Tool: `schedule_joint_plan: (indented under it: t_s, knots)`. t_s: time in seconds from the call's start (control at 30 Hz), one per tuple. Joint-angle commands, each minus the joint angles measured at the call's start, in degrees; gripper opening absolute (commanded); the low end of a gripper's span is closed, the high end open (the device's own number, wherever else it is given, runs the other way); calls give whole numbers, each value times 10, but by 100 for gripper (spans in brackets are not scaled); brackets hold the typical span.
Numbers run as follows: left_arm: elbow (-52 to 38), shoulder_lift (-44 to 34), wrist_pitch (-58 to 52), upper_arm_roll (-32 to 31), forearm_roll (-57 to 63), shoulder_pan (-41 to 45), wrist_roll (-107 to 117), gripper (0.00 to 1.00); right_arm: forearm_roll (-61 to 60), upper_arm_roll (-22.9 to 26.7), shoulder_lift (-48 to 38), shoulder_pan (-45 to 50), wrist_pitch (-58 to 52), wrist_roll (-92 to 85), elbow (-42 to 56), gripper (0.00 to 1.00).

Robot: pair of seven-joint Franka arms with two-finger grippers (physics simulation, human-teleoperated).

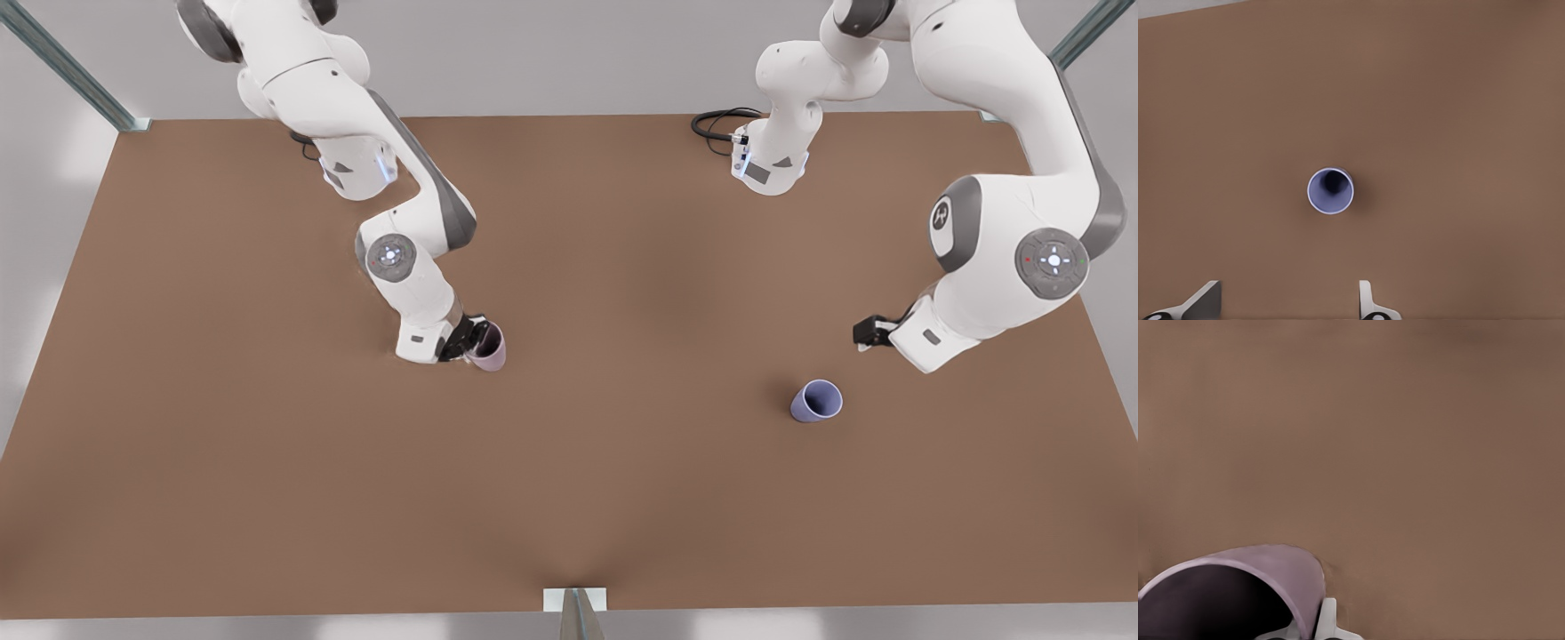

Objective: Stack the cups, with the pink cup at the bottom and the purple cup at the top

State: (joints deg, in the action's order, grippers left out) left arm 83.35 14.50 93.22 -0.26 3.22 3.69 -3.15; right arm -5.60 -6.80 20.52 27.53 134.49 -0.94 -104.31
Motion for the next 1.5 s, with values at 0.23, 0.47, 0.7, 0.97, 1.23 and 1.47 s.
schedule_joint_plan:
  t_s: [0.23, 0.47, 0.7, 0.97, 1.23, 1.47]
  knots:
    - [1, 55, 79, 16, -8, -2, -5, 100, 6, 102, 333, 180, -165, 669, 468, 21]
    - [91, 100, 218, 32, -32, -6, -27, 100, 5, 132, 380, 189, -162, 682, 523, 21]
    - [192, 117, 347, 49, -33, -10, -54, 100, 4, 130, 401, 191, -136, 682, 519, 21]
    - [193, 156, 363, 49, -34, -20, -53, 100, 3, 130, 405, 191, -135, 679, 518, 64]
    - [194, 174, 358, 48, -46, -19, -52, 60, 2, 130, 376, 190, -139, 677, 494, 65]
    - [194, 179, 358, 43, -58, -18, -46, 43, -3, 132, 254, 180, -146, 649, 404, 70]
